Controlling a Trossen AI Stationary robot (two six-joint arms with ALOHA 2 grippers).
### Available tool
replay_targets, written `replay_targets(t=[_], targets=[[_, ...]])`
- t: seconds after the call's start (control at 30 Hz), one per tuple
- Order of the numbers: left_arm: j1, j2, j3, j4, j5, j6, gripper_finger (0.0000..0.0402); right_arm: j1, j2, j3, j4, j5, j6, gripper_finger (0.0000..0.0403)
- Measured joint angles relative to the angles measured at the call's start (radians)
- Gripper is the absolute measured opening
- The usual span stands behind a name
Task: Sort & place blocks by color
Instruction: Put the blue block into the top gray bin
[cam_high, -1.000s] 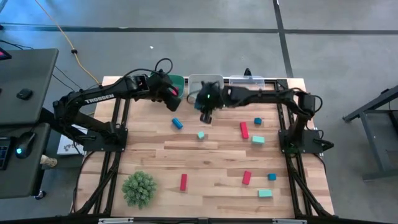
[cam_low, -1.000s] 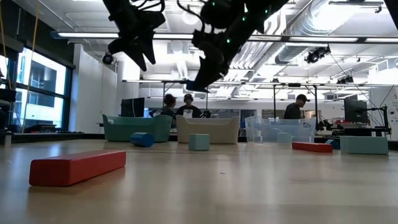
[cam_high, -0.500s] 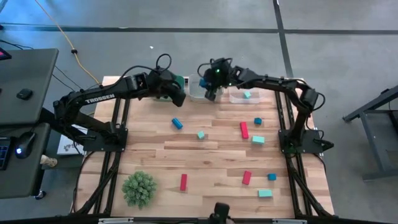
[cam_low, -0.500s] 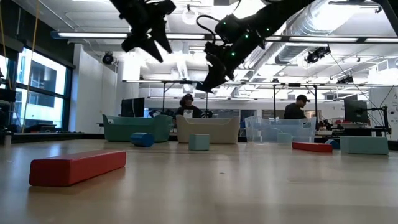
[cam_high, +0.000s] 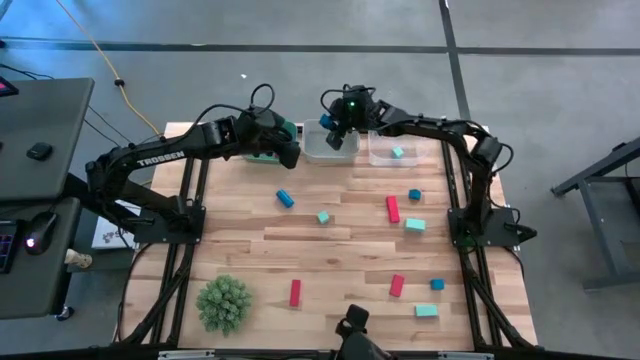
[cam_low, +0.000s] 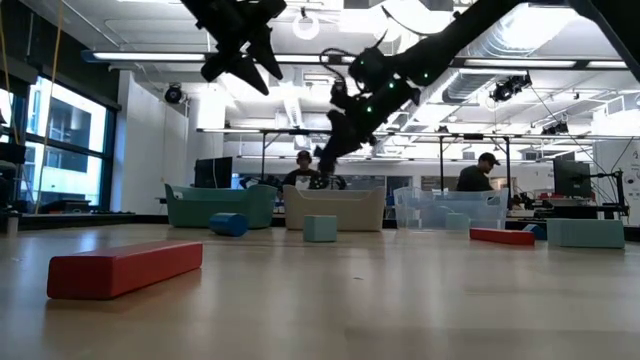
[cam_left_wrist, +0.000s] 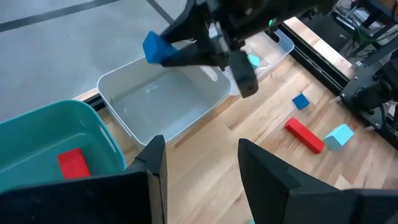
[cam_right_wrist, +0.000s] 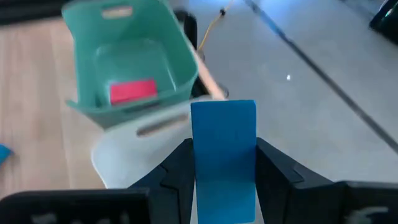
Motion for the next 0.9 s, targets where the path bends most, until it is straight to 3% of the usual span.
replay_targets(t=[0.57, 0.9], targets=[[0.001, 0.005, 0.0, -0.013, -0.013, 0.0, 0.0117, 0.016, 0.113, 0.0, -0.157, 0.003, 0.092, 0.0106], [-0.019, 0.005, 0.0, -0.036, 0.06, -0.002, 0.0117, 0.016, 0.126, 0.0, -0.192, 0.045, 0.066, 0.0114]])
